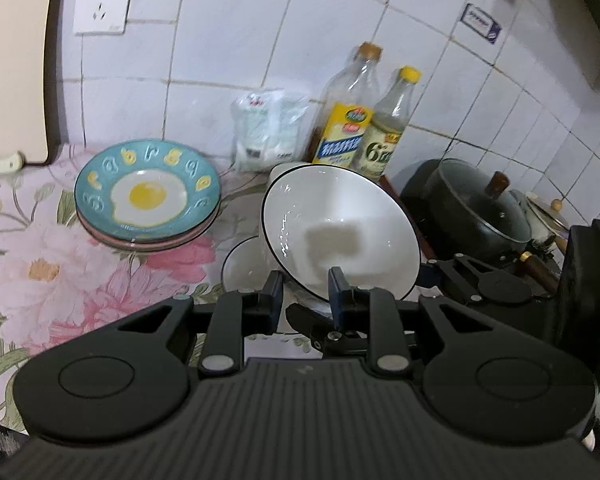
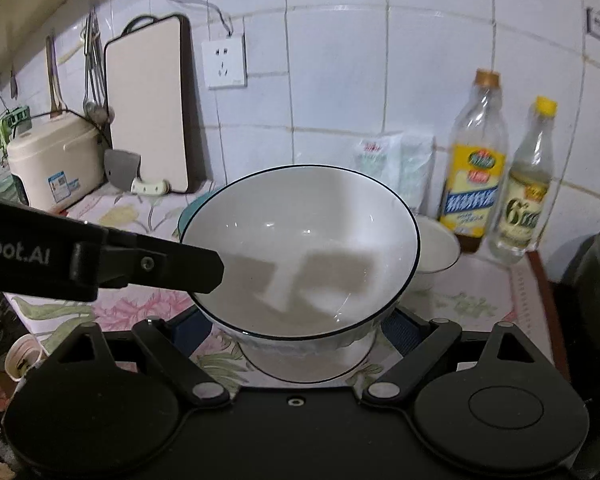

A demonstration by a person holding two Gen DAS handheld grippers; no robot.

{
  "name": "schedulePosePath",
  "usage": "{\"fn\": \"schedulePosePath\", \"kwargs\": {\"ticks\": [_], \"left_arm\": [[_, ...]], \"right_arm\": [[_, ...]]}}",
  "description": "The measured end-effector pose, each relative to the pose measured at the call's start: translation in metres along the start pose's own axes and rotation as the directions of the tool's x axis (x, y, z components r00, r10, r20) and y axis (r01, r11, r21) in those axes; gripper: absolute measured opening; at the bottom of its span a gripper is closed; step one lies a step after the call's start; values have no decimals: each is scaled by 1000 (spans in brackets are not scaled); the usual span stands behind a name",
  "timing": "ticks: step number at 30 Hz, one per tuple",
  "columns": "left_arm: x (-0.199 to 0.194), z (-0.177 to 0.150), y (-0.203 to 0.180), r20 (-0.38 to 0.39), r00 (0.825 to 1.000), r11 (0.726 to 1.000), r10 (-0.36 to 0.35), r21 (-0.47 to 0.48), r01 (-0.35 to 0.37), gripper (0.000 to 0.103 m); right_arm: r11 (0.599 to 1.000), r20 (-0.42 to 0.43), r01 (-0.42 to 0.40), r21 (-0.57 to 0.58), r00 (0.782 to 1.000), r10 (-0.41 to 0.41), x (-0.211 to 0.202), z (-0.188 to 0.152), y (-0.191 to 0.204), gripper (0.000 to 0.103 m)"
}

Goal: Organize plates and bowls
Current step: 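Lift the second bowl, lower it into the first bowl, open grippers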

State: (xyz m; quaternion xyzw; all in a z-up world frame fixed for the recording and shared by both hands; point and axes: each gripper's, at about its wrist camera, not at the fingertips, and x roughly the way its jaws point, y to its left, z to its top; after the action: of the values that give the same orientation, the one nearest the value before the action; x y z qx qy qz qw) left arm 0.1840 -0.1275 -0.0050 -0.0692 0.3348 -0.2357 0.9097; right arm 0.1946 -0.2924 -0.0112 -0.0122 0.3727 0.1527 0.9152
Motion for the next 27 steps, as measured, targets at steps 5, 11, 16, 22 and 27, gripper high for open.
{"fn": "schedulePosePath", "kwargs": {"ticks": [5,11,16,22,27], "left_arm": [[20,-1,20,-25,999,997,-33,-67,32,22],[39,-2,33,-52,997,993,-54,-104,48,22],[53,-3,38,-83,995,993,-60,-111,51,22],[61,-5,45,-103,993,990,-62,-131,48,22],[67,-7,44,-116,992,992,-47,-119,33,22]], "right_arm": [[1000,-46,-15,13,999,15,18,-4,-2,94],[999,-102,-40,24,994,43,38,-5,-7,94],[999,-153,-33,-1,988,33,50,-7,-10,94],[998,-196,-37,-52,980,26,56,-4,-9,94],[995,-214,-49,-85,976,30,59,-7,-12,94]]}}
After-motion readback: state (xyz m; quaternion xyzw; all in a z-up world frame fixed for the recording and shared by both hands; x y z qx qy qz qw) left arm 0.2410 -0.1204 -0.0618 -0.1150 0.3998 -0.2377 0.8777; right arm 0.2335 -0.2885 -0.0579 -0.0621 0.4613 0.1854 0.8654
